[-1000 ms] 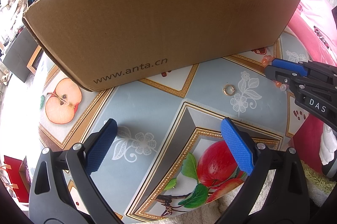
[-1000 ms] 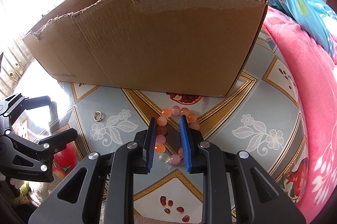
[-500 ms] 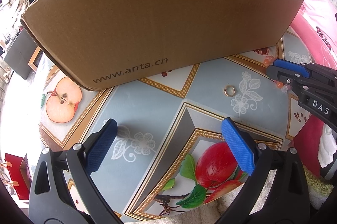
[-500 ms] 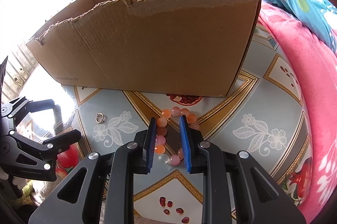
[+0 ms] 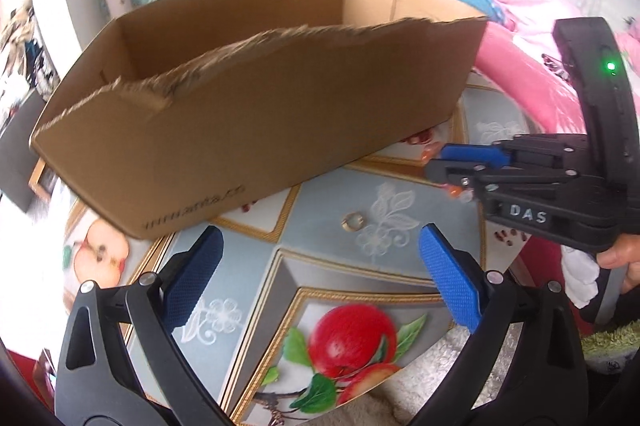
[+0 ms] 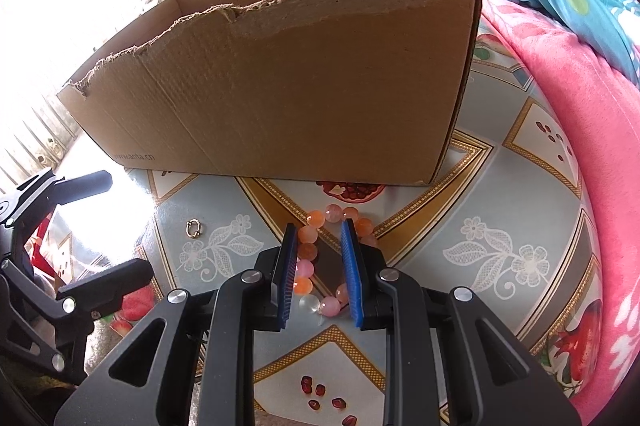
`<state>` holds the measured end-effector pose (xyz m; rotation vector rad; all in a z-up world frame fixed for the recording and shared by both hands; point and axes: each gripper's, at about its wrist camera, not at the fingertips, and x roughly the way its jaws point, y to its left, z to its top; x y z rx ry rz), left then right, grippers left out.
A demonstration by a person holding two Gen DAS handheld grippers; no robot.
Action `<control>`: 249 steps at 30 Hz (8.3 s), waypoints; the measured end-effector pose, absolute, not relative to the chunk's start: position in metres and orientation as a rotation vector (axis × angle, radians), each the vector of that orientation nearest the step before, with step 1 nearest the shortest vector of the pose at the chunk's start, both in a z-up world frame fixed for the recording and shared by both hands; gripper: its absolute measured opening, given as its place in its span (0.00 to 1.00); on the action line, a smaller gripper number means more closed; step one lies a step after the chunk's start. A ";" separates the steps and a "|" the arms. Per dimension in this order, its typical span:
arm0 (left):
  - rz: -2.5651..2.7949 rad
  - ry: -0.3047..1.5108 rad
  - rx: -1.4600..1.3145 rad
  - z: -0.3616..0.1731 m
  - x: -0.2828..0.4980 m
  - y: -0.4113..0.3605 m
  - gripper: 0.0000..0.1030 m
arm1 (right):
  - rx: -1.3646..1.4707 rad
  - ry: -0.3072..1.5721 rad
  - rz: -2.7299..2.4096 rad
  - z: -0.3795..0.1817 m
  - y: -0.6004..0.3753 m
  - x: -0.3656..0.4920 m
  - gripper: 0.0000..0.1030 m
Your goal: Organize jewelry
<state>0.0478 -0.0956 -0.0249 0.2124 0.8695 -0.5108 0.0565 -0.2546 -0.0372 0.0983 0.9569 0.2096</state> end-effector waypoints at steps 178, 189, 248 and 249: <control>-0.057 0.698 -0.080 0.082 -0.007 0.036 0.91 | 0.127 0.732 0.287 0.074 -0.255 -0.036 0.63; -0.017 0.914 -0.051 0.031 0.010 0.009 0.91 | 0.136 0.995 0.249 0.021 -0.226 0.005 0.64; -0.083 1.000 -0.021 0.023 0.028 -0.013 0.91 | 0.121 1.041 0.184 0.021 -0.227 0.028 0.64; -0.083 0.999 -0.021 0.023 0.029 -0.013 0.91 | 0.120 1.040 0.184 0.022 -0.227 0.027 0.64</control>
